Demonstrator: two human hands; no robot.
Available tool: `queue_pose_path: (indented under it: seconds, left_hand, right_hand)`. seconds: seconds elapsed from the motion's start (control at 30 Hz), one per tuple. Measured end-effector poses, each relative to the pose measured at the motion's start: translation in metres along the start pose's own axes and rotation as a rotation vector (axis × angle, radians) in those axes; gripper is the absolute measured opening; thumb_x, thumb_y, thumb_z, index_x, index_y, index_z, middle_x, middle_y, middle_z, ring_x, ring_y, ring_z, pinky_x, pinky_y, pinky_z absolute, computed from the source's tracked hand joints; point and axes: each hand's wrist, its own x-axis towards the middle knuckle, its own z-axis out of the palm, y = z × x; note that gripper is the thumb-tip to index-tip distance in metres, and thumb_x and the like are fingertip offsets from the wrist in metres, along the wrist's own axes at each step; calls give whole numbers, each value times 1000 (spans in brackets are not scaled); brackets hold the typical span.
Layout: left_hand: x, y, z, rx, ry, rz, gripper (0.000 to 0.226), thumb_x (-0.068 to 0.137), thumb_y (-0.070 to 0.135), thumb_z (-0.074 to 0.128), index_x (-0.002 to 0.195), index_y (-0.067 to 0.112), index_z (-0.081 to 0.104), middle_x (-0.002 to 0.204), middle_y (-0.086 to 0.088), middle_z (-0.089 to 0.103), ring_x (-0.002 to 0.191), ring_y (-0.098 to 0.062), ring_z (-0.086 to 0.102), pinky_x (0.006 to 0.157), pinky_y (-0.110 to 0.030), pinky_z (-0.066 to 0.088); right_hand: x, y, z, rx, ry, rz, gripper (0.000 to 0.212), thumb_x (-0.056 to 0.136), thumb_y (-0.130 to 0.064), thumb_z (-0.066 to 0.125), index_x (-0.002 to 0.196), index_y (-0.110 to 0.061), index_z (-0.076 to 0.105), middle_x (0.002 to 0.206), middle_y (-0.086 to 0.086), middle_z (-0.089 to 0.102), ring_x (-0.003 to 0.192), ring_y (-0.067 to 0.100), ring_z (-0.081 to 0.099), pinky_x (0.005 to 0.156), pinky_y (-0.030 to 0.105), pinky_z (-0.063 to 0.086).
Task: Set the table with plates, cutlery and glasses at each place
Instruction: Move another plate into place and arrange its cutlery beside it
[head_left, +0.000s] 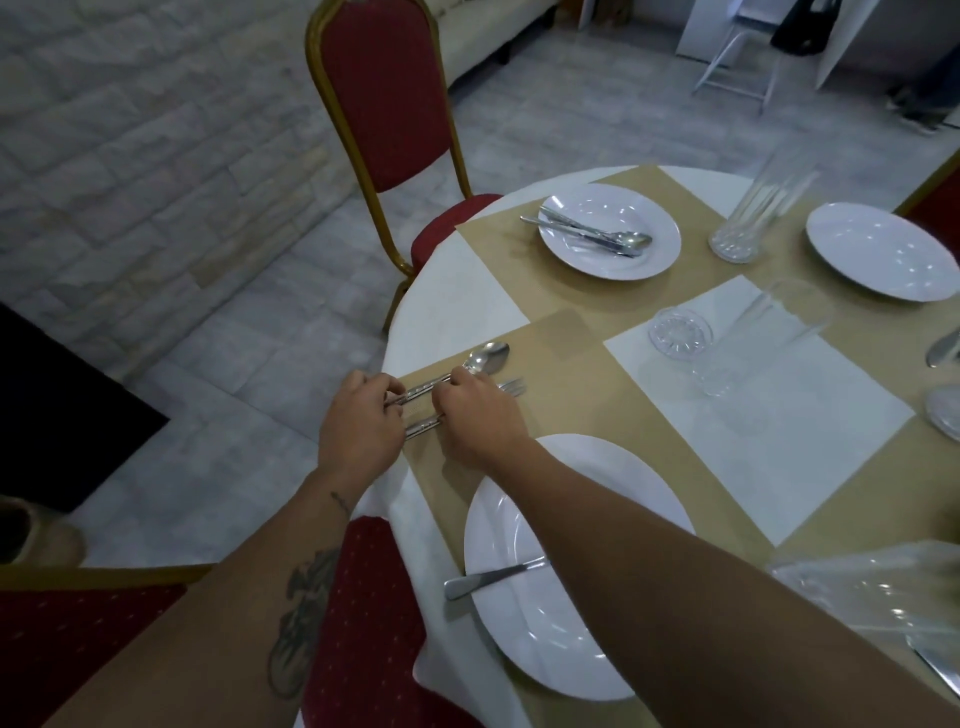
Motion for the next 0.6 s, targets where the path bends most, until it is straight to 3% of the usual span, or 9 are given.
queue_pose_path:
  seconds: [0.1,0.23,0.37,0.47,0.5,0.6]
  left_hand:
    - [-10,3,-8,-12,-29,39,21,87,10,58,104,18,69,100,0,52,84,-19,58,74,-32,50]
    - [-36,20,-19,-132,-104,58,13,86,12,67,93,22,71,90,5,60,72,-7,57,66,-17,42]
    - [-70,44,-29,-228,-342,87,10,84,14,70,81,23,72,76,7,65,67,-10,58,67,-24,49]
    - [-95,57,-34,-152,-513,158,6,83,23,72,79,27,73,79,7,67,71,-9,60,67,-27,50]
    - [-103,60,-34,-96,-554,195,2,83,28,73,83,27,75,82,7,67,74,-10,61,70,-29,51]
    - [-122,62,-30,142,-629,327,19,83,42,69,96,28,73,94,8,58,86,-10,53,77,-30,46]
  right_hand:
    - [-2,7,-15,70,-4,30,23,82,-11,62,104,-17,63,112,5,55,102,27,58,75,37,50]
    - [-26,28,-47,193,-19,122,31,75,-6,60,102,-20,66,117,1,59,104,22,59,80,29,48]
    - [-63,51,-72,218,-271,226,30,79,-6,57,101,-21,72,97,-2,62,98,22,62,83,28,50]
    - [-98,58,-69,132,-476,205,24,83,-10,62,100,-17,76,104,1,70,93,20,61,84,30,51]
    - [-109,58,-62,91,-504,199,22,82,-12,64,100,-16,77,105,1,71,94,21,62,84,31,52]
    - [-130,56,-43,14,-495,198,19,83,-26,69,97,-18,78,100,1,73,95,23,65,84,35,55]
